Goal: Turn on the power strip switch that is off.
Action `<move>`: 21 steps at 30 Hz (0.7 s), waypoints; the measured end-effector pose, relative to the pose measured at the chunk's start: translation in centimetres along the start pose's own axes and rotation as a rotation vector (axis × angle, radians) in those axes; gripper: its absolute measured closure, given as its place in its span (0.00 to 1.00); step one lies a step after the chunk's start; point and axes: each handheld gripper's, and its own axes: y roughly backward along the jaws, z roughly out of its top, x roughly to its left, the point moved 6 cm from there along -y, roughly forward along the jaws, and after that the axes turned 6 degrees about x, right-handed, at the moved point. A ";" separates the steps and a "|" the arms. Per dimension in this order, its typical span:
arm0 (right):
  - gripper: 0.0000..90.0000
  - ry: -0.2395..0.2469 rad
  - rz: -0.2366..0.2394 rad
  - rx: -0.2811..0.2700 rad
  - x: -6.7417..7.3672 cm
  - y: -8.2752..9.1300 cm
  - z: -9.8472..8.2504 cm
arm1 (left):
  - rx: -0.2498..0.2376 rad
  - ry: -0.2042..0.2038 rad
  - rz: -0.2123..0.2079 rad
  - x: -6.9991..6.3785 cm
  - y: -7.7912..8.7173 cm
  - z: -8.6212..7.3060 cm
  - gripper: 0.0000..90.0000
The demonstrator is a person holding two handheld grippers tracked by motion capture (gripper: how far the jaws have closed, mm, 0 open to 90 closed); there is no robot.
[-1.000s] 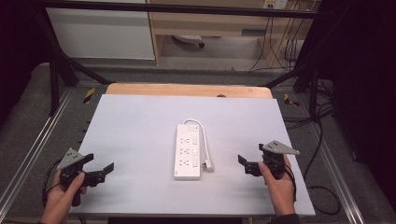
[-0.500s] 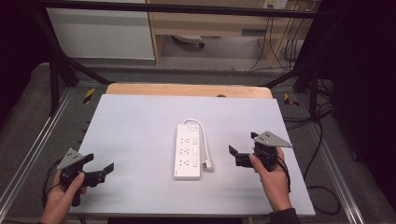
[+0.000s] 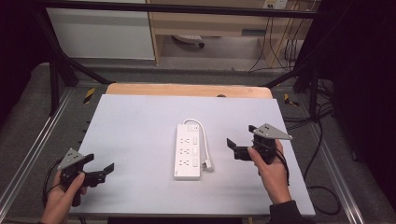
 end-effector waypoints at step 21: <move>0.02 0.033 0.041 0.008 1.3 -2.3 2.1 | 0.001 -0.003 -0.005 -0.1 0.0 0.0 0.08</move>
